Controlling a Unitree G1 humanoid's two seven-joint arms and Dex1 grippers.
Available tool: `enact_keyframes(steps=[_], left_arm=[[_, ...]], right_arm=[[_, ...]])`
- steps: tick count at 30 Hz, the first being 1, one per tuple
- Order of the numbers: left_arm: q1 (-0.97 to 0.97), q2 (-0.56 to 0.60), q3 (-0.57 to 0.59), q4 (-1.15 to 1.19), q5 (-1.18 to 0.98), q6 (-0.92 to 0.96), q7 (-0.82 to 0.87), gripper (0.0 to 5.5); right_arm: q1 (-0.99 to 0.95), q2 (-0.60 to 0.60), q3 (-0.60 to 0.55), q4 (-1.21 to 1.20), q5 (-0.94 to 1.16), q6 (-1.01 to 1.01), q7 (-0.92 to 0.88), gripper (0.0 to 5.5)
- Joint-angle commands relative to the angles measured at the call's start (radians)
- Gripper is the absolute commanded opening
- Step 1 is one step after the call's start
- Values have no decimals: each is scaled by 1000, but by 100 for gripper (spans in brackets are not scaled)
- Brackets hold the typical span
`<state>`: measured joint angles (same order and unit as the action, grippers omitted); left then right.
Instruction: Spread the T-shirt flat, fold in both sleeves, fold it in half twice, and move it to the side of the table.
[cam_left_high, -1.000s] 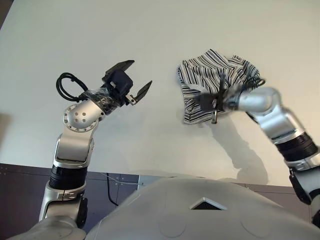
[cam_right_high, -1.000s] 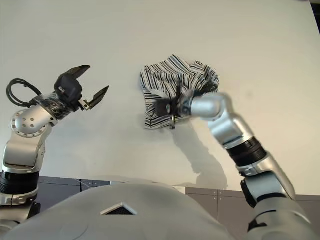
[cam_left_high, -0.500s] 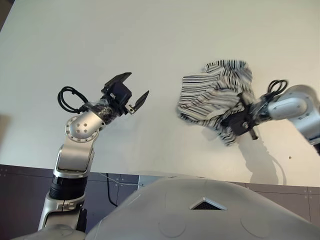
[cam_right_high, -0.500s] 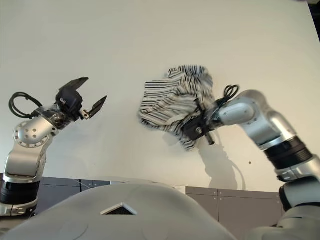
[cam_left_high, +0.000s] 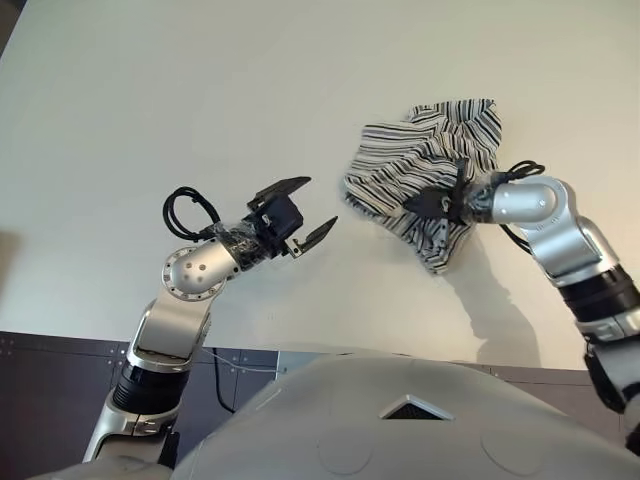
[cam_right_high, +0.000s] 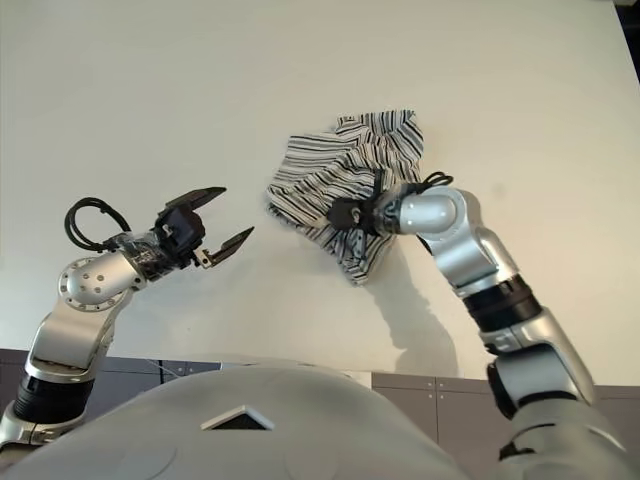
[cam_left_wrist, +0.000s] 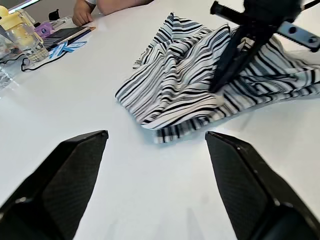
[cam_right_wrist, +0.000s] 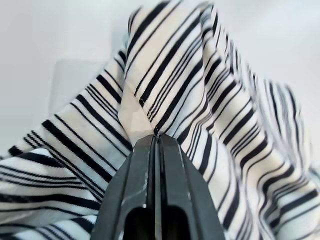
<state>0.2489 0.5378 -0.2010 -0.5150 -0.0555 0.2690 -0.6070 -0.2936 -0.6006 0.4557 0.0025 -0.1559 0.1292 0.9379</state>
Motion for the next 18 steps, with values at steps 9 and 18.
enact_keyframes(steps=[9,18], left_arm=[[-265,-102,-24,282,10,-56,23,360],[-367,-116,-25,465,11,-70,-14,360]], right_arm=[[-443,309,17,828,-48,-130,-143,13],[-541,413,-80,1130,-39,-163,-240,13]])
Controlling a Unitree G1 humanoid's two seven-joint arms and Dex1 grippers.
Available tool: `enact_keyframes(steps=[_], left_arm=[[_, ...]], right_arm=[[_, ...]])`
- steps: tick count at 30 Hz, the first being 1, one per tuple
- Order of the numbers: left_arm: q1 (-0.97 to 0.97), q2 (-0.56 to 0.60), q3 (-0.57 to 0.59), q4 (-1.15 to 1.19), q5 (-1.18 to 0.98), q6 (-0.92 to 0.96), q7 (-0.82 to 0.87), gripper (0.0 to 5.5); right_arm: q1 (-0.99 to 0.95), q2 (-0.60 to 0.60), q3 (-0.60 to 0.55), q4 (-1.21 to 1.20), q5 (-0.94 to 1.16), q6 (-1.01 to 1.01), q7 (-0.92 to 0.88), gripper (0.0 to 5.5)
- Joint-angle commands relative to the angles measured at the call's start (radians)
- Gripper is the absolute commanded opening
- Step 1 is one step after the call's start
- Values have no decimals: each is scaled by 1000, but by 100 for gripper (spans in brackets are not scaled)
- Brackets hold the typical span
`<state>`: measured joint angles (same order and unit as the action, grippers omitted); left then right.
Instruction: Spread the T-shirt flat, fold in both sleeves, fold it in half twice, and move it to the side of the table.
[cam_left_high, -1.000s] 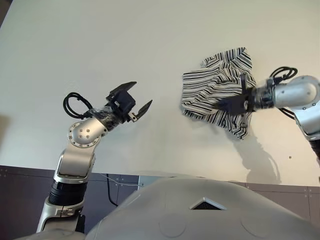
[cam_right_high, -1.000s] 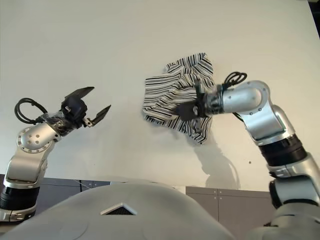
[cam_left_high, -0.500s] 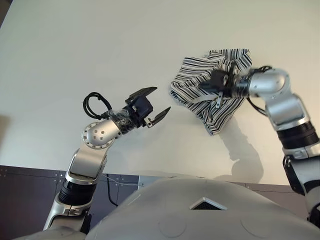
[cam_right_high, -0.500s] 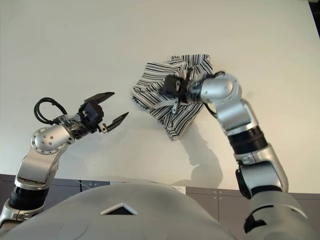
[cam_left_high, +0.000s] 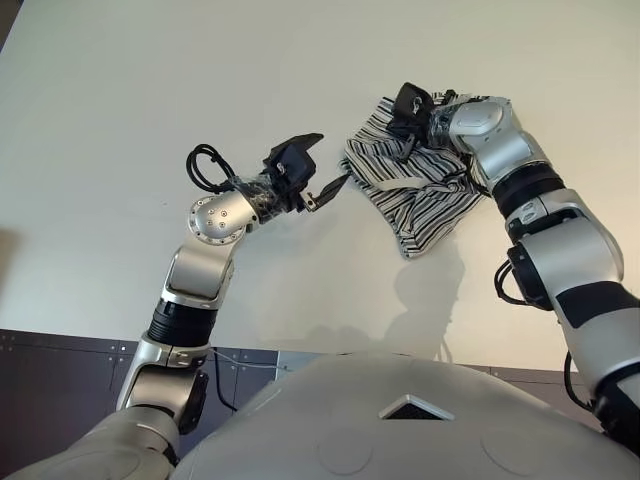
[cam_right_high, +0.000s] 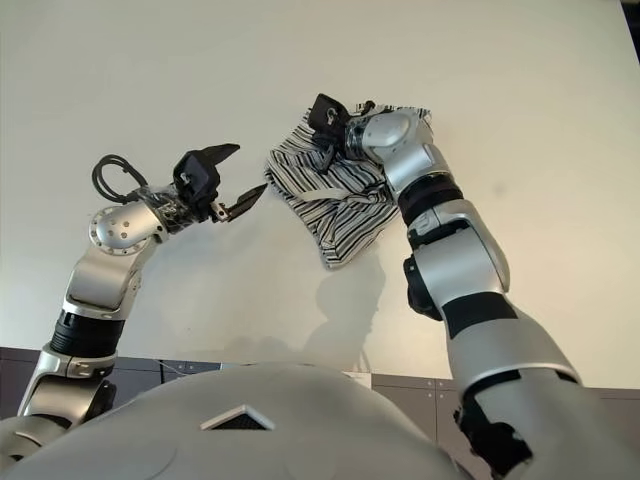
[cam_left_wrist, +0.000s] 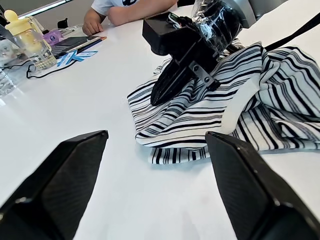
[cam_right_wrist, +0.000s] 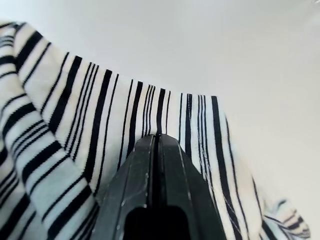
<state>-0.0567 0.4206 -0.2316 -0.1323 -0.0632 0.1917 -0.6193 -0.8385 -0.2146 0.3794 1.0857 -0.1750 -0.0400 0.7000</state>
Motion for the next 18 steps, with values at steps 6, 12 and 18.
enact_keyframes(steps=[6,12,18], left_arm=[[-147,-4,-45,197,11,26,-98,360],[-304,18,-80,432,97,-55,-146,360],[-300,66,-90,520,154,-158,-178,360]], right_arm=[[19,66,2,50,-39,2,14,13],[11,86,1,59,-55,-6,-4,13],[1,88,-9,69,-63,-12,-11,13]])
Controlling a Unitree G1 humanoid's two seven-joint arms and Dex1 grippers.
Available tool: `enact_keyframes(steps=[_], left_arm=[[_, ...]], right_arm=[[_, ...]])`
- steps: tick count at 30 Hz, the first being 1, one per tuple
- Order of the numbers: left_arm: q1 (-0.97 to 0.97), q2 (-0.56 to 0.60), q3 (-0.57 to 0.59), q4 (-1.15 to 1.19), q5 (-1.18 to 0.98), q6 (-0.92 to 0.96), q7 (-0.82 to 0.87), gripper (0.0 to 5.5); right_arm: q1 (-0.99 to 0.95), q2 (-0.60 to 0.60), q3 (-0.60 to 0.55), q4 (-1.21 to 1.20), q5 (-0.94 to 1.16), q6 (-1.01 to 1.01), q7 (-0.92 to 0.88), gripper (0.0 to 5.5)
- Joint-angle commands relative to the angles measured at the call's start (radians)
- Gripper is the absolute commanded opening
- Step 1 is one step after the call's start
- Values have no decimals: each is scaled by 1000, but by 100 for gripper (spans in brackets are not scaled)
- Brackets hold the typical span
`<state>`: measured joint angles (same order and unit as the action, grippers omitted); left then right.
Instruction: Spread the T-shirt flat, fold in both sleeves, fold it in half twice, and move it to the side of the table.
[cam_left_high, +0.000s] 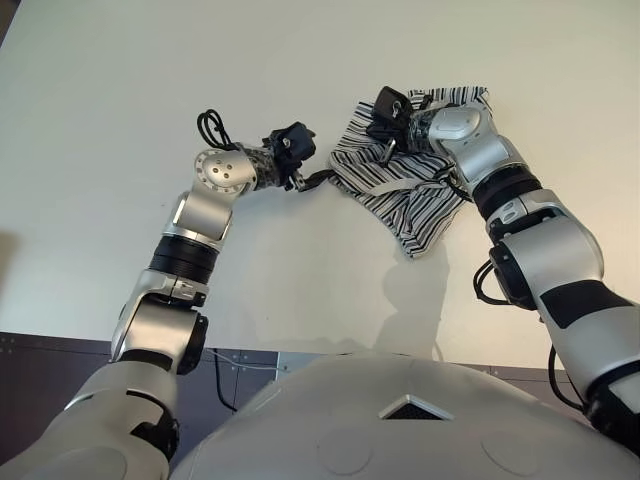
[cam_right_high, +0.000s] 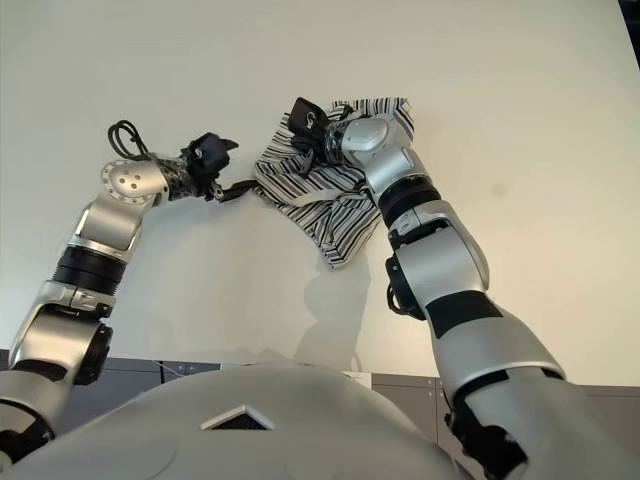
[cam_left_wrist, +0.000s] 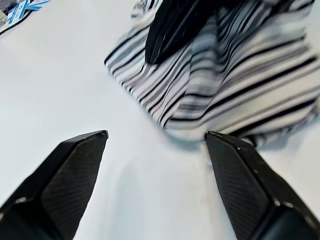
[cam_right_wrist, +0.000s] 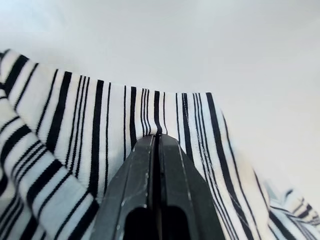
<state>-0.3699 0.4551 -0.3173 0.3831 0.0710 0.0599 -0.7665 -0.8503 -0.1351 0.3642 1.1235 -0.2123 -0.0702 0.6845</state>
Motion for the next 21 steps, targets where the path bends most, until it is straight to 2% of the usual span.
enact_keyframes(steps=[1,7,16,21], left_arm=[[19,34,-1,-3,13,-32,-40,360],[0,8,-11,55,39,-54,-21,360],[-84,-1,-118,209,107,-126,-144,360],[-64,40,-154,273,127,-184,-214,360]], right_arm=[[12,8,5,33,-27,17,4,13],[15,9,9,38,-36,9,0,13],[-26,16,-21,74,-34,22,-37,13],[-128,-31,-181,167,36,126,-320,13]])
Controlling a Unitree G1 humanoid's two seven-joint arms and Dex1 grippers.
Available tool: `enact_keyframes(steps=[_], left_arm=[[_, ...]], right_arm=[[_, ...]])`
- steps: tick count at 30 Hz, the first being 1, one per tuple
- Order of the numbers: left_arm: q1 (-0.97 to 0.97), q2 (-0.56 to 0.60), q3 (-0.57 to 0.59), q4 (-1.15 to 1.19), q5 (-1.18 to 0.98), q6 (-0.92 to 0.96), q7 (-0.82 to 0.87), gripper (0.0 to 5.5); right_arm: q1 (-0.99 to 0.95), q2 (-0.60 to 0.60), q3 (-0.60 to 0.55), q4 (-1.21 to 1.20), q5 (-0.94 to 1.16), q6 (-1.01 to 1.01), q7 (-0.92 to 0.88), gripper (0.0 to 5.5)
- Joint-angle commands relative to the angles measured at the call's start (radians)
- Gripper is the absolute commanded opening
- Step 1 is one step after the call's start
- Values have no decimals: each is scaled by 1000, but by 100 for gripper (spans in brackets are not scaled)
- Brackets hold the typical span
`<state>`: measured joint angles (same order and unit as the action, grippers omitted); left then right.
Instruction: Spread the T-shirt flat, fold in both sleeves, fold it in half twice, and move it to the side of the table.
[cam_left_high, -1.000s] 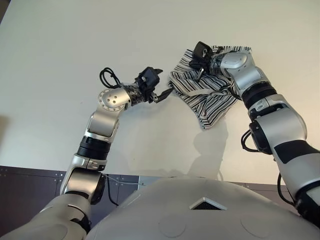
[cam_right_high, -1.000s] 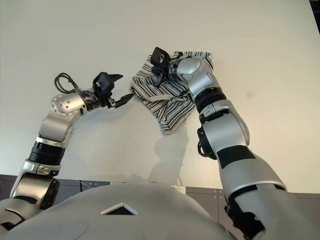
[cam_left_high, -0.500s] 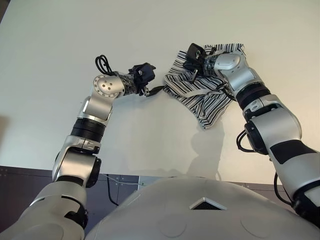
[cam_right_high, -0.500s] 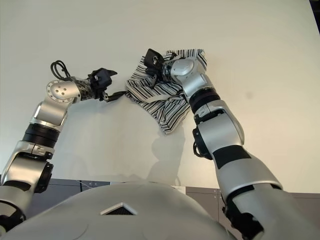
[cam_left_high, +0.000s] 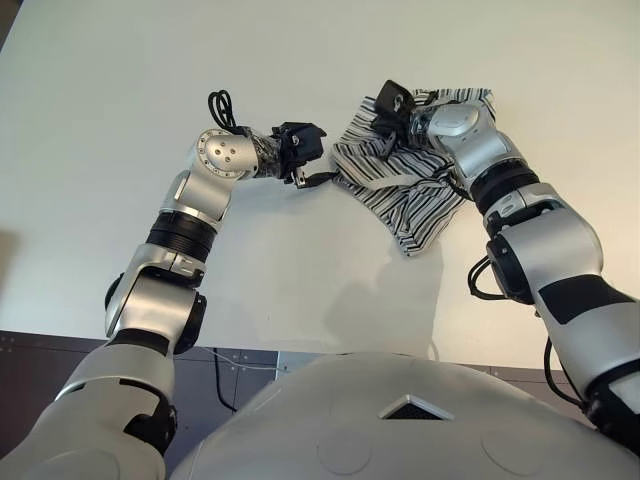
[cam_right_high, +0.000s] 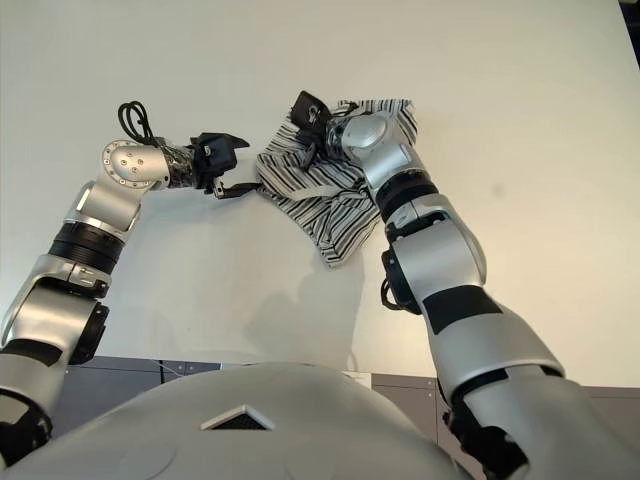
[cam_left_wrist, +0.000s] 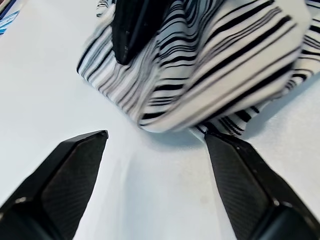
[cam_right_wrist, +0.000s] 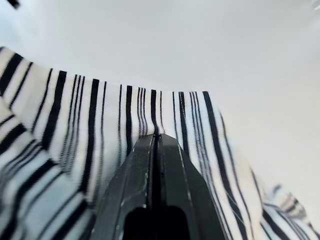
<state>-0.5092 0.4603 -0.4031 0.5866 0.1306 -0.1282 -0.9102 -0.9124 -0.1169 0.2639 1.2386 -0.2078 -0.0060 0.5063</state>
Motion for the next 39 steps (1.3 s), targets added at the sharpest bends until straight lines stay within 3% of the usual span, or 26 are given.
enact_keyframes(steps=[1,6,8,9,10,12,15,17,21,25,28,31,39], left_arm=[[85,42,-73,69,68,-5,-81,360],[187,90,-70,-94,17,25,-134,360],[257,127,-64,-216,-15,62,-147,360],[315,154,-55,-301,-33,90,-144,360],[383,179,-41,-396,-53,123,-128,360],[500,205,-9,-546,-80,188,-80,360],[631,200,29,-701,-98,267,0,360],[735,182,70,-827,-110,327,71,360],[830,86,205,-1063,-190,448,229,360],[831,46,304,-1267,-339,561,274,360],[768,55,438,-1321,-486,678,290,360],[586,115,380,-1098,-389,689,288,360],[436,145,154,-799,-216,538,182,360]], right_arm=[[-74,-62,-93,63,30,70,-171,13],[-72,-82,-98,97,-13,53,-258,13],[-83,-91,-144,55,42,-2,-135,13],[-49,-115,-149,-48,93,-19,50,13],[87,-195,-111,-332,177,21,279,13],[399,-398,-43,-872,298,109,569,13],[727,-608,-84,-1259,276,112,624,13],[801,-669,-173,-1411,298,150,639,13],[880,-807,-295,-1687,541,264,800,13],[923,-815,-286,-1871,600,340,753,13],[1000,-817,-168,-1962,479,317,698,13],[974,-719,10,-1848,216,258,515,13],[932,-742,76,-1682,40,129,461,13]])
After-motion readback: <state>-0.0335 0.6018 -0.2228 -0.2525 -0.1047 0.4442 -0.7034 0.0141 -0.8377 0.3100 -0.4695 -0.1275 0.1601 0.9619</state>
